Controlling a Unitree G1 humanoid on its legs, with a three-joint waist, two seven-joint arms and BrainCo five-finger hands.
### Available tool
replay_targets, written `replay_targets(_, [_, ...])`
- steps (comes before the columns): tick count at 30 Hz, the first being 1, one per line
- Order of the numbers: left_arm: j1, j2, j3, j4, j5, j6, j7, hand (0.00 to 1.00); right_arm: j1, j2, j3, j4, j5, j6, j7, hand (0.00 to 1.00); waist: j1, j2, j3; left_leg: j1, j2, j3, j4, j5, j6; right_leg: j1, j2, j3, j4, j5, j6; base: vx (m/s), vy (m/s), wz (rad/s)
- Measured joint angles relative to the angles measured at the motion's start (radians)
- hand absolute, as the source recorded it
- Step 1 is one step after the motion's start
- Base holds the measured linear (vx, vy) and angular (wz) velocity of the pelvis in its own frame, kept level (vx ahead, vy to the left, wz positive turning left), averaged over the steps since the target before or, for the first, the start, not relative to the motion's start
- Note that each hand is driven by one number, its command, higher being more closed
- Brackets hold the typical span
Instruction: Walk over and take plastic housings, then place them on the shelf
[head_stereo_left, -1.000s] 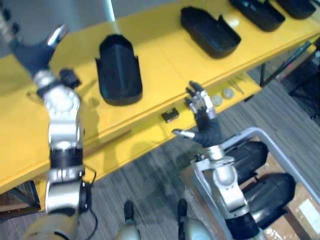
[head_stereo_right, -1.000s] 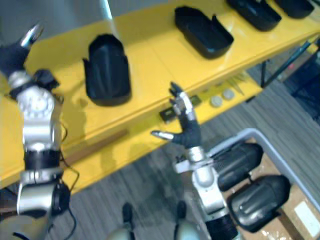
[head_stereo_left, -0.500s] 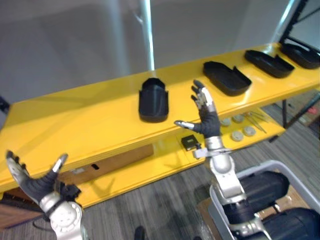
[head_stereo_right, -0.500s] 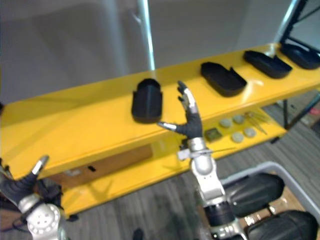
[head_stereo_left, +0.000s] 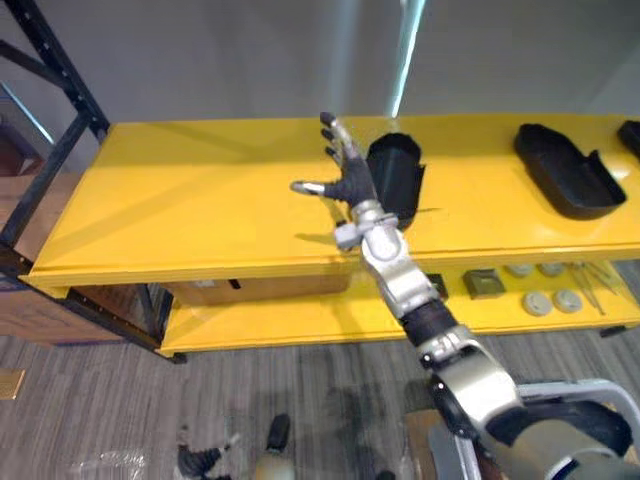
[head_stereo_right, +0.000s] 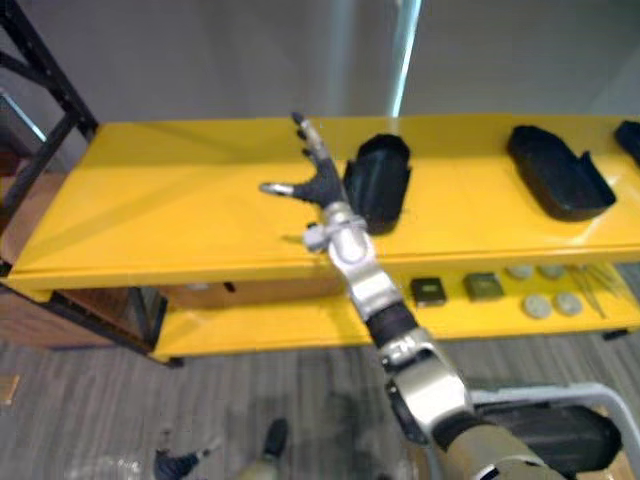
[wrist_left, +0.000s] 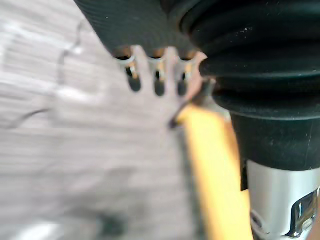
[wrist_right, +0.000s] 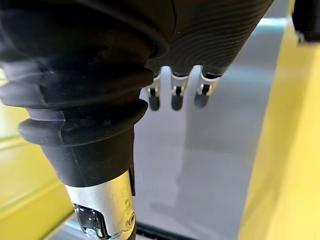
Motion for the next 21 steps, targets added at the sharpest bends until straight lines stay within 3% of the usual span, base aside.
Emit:
replay_targets(2, [-0.031, 0.018, -0.018, 0.037, 0.003, 0.003, -0.043, 0.0, -0.054, 0.046, -0.034, 0.077, 0.004, 0.002, -0.014, 0.0, 0.002, 0.011, 0.031, 0.001, 0.008, -0.002, -0.001, 0.001, -0.001, -0.005, 0.005, 0.0, 0.018, -0.011, -0.002, -0.06, -0.029, -0.02])
replay_targets(5, [-0.085, 0.039, -0.052, 0.046, 0.0, 0.008, -0.071, 0.0, -0.129, 0.092, -0.093, 0.161, 0.005, 0.016, -0.043, 0.0, 0.003, 0.007, 0.068, -0.025, 0.022, -0.004, 0.0, 0.003, -0.002, -0.042, 0.014, 0.001, 0.044, -0.023, -0.008, -0.06, -0.036, -0.01])
replay_targets(11, [-0.198, 0.06, -0.179, 0.038, -0.02, -0.007, -0.103, 0.0, -0.168, 0.081, -0.153, 0.252, 0.023, 0.058, -0.082, 0.0, 0.002, 0.029, 0.114, -0.053, 0.017, -0.012, 0.004, 0.021, -0.008, -0.081, 0.006, -0.002, 0.074, -0.028, -0.007, 0.0, -0.008, 0.02])
replay_targets(16, [-0.236, 0.047, -0.286, 0.02, -0.059, -0.03, -0.108, 0.0, -0.198, 0.06, -0.196, 0.314, 0.022, 0.076, -0.107, 0.0, -0.003, 0.065, 0.143, -0.067, 0.018, -0.006, 0.005, 0.023, -0.008, -0.108, 0.001, 0.003, 0.092, -0.034, -0.01, 0.01, -0.006, -0.03])
replay_targets(21, [-0.238, 0.046, -0.295, 0.022, -0.059, -0.03, -0.107, 0.0, -0.271, 0.033, -0.228, 0.348, 0.014, 0.075, -0.149, 0.0, -0.001, 0.11, 0.18, -0.071, 0.018, 0.004, 0.004, 0.023, -0.008, -0.124, -0.002, 0.011, 0.106, -0.036, -0.011, -0.01, -0.002, -0.05])
